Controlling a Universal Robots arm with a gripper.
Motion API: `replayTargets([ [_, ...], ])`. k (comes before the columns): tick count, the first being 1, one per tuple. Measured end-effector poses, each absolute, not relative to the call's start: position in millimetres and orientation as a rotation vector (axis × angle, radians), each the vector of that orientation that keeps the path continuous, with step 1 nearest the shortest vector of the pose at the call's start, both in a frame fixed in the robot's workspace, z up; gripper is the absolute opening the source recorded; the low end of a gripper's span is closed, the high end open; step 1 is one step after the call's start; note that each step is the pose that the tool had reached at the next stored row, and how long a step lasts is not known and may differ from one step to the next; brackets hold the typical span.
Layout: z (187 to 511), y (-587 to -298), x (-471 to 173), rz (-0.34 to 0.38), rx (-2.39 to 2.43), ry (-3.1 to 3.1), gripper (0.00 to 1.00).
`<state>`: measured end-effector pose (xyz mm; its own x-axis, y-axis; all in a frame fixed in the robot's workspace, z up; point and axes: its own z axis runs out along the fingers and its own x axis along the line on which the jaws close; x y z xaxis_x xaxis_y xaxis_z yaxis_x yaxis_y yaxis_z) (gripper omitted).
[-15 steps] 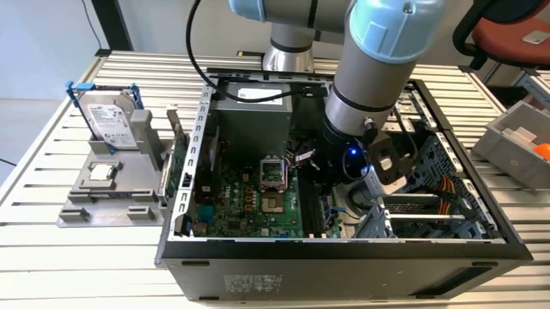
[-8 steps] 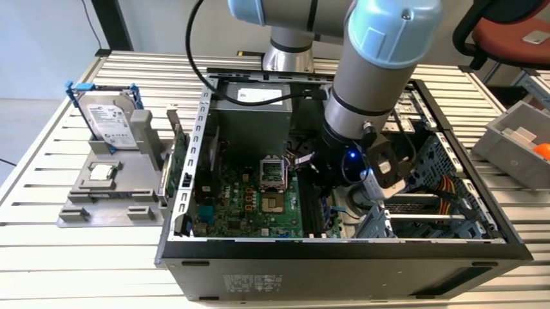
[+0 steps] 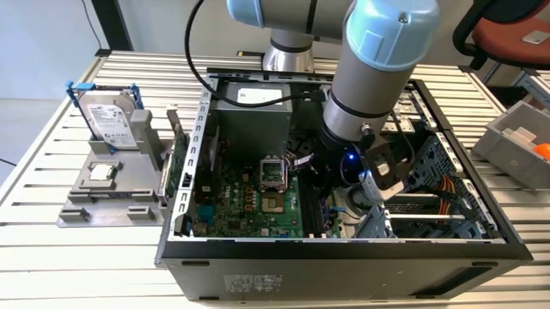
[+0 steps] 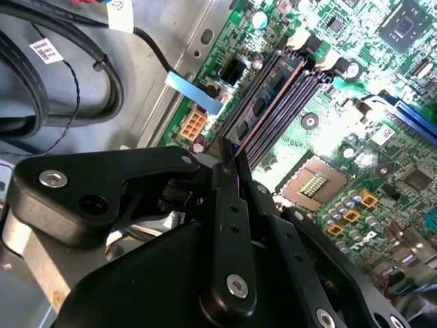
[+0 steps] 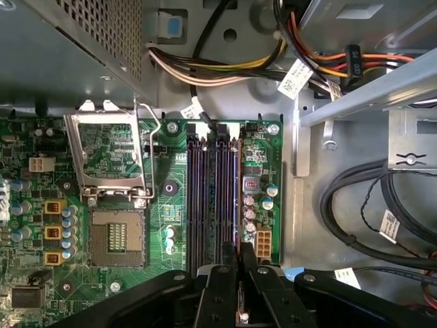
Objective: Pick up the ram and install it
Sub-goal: 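Insert the ram into the slot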
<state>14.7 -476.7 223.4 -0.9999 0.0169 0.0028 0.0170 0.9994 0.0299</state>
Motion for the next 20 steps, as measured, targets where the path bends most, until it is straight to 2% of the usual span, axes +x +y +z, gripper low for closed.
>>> replayTargets([
  [20, 216.5, -476.9, 14.2, -0.046, -0.028, -3.139, 0.0],
])
